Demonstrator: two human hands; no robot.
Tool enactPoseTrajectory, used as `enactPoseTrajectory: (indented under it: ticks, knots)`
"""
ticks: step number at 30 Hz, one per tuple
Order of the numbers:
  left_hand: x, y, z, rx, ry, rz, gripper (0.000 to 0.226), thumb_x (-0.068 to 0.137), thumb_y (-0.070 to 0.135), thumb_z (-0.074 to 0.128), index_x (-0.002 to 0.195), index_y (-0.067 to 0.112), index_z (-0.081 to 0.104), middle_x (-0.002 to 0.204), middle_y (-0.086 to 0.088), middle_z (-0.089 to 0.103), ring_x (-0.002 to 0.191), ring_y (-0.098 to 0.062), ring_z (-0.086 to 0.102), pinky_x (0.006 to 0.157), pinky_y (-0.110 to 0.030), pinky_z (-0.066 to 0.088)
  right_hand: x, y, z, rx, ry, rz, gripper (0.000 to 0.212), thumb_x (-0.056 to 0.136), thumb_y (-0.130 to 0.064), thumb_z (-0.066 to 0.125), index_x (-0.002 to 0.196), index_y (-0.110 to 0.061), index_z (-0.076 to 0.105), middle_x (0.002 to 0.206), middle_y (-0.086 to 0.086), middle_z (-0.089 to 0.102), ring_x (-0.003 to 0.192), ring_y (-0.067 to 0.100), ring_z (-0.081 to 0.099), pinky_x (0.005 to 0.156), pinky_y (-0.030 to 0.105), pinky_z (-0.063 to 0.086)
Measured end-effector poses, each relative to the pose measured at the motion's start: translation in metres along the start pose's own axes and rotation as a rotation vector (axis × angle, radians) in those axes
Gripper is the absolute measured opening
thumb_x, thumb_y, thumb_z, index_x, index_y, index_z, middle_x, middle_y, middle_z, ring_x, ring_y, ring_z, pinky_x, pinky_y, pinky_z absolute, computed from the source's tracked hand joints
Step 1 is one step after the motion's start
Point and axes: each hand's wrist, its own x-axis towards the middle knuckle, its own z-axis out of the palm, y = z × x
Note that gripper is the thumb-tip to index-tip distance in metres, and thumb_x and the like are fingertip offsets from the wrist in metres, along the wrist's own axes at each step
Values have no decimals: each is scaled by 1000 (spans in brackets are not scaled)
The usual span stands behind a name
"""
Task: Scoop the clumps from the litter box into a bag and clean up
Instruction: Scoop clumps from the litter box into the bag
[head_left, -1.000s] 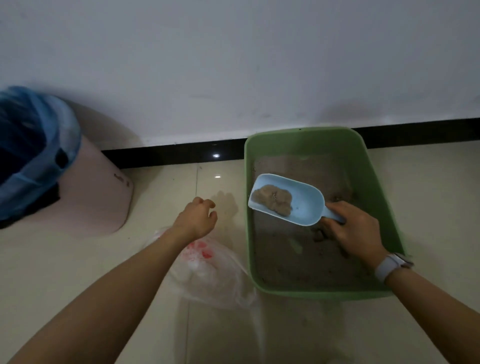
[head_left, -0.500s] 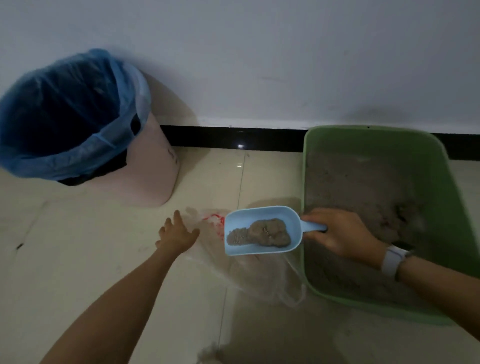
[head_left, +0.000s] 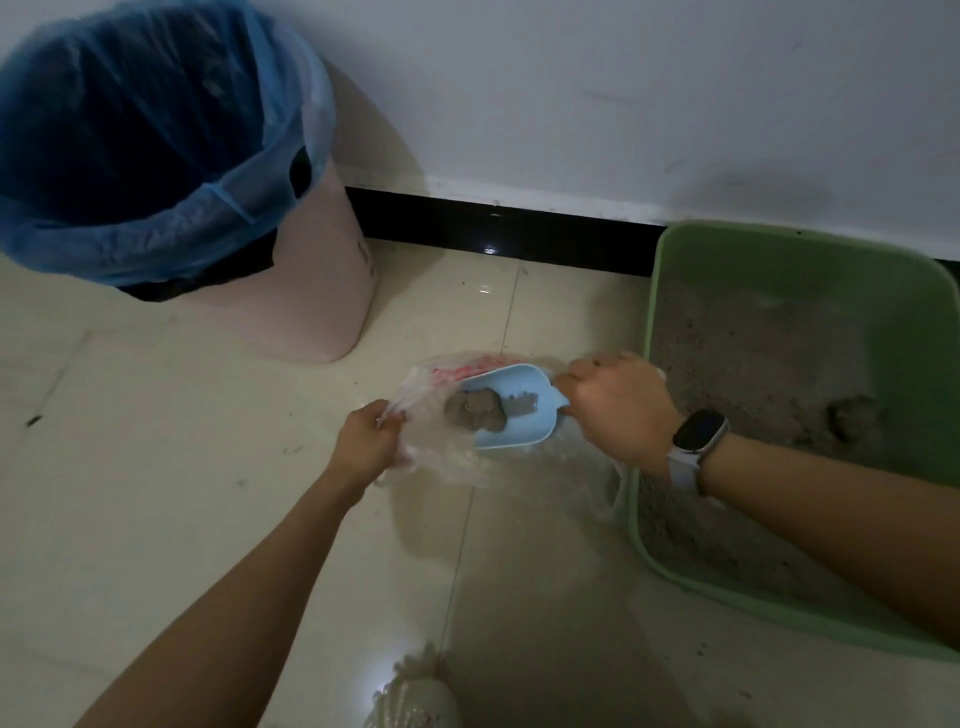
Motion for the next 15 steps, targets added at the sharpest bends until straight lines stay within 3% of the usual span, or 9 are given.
enactPoseTrajectory:
  ticks: [3, 5, 8, 10, 12, 15]
  knots:
    - [0, -2, -5, 22, 49, -66, 19, 93, 15, 48, 89, 4, 62, 81, -16, 60, 73, -31, 61, 59, -30, 49, 4, 3, -16, -182, 93, -77, 17, 46, -12, 76, 59, -16, 66, 52, -1, 56, 45, 18, 51, 48, 21, 37]
    - [-2, -1, -7, 23, 64, -107, 18, 93, 14, 48, 87, 4, 62, 82, -17, 60, 70, -33, 62, 65, -37, 54, 2, 9, -24, -202, 131, -102, 16, 47, -11, 75, 59, -16, 66, 51, -1, 54, 45, 17, 50, 48, 22, 35]
    - [-6, 2, -3, 231, 109, -83, 21, 91, 17, 49, 90, 0, 62, 93, -22, 64, 88, -38, 61, 80, -41, 51, -10, 23, -28, -149, 185, -120, 20, 52, -12, 80, 68, -15, 69, 54, 0, 56, 46, 18, 50, 49, 22, 36]
    - [-14, 10, 5, 418, 187, -69, 29, 90, 19, 48, 113, 1, 55, 114, -22, 57, 106, -38, 53, 89, -40, 42, -19, 36, -32, -30, 236, -89, 25, 53, -15, 84, 75, -14, 71, 58, 2, 61, 49, 20, 55, 51, 23, 40]
    - [-26, 21, 16, 504, 296, -51, 52, 87, 22, 52, 135, 9, 37, 136, -17, 41, 126, -35, 37, 104, -47, 26, -30, 48, -37, 107, 318, 0, 20, 61, -18, 79, 79, -13, 72, 62, 4, 64, 52, 24, 60, 51, 24, 42]
    - [-41, 39, 37, 594, 345, 167, 65, 86, 25, 54, 143, 12, 25, 151, -14, 21, 139, -31, 16, 110, -55, 7, -57, 65, -45, 295, 357, 196, 19, 71, -22, 71, 87, -13, 70, 73, 7, 67, 62, 29, 64, 54, 30, 47]
